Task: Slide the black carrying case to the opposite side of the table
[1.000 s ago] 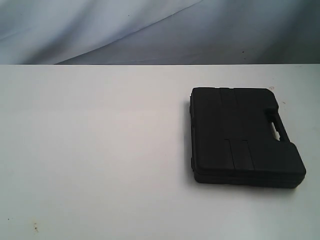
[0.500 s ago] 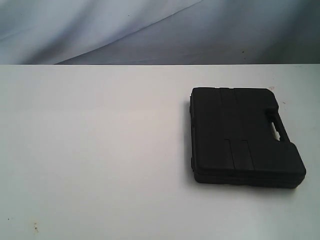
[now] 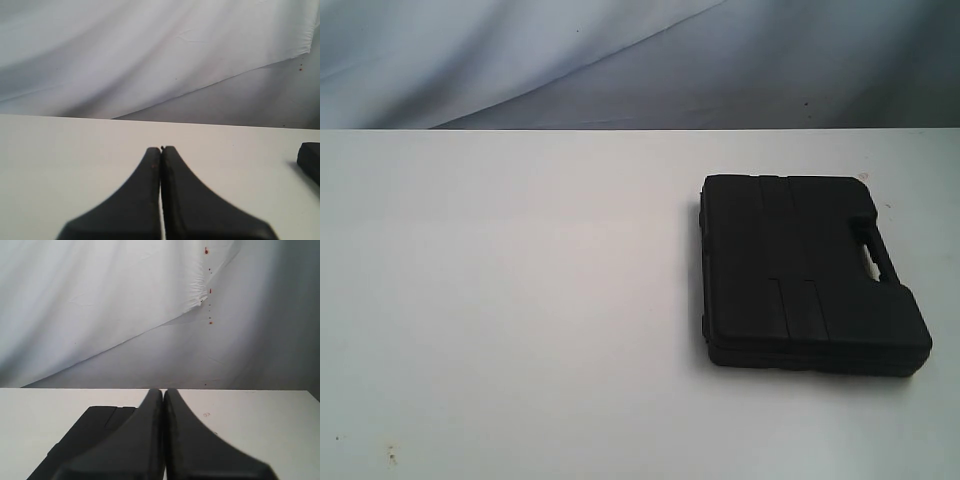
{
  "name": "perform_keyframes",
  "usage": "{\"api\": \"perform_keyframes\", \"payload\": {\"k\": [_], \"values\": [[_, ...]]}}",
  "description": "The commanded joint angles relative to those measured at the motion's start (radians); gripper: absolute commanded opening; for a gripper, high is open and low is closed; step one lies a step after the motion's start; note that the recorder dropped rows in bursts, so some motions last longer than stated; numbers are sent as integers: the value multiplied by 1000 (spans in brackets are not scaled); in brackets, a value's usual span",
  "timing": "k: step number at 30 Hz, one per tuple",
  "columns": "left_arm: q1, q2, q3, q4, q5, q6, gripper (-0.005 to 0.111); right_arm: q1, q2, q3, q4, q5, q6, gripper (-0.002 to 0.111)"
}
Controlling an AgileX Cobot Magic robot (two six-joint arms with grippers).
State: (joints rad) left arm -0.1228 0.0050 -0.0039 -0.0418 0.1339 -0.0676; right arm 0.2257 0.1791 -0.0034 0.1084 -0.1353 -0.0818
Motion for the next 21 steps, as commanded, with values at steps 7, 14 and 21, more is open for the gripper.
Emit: {"api": "perform_keyframes", "payload": {"k": [7,14,21], "values": [[5,-5,4,-1,-2,-2,1,-6,-3,3,-79,4,54,0],[5,-5,4,-1,-2,-2,1,-6,-3,3,-77,6,54,0],[5,-5,4,-1,-2,-2,1,-6,-3,3,-77,6,54,0]]}}
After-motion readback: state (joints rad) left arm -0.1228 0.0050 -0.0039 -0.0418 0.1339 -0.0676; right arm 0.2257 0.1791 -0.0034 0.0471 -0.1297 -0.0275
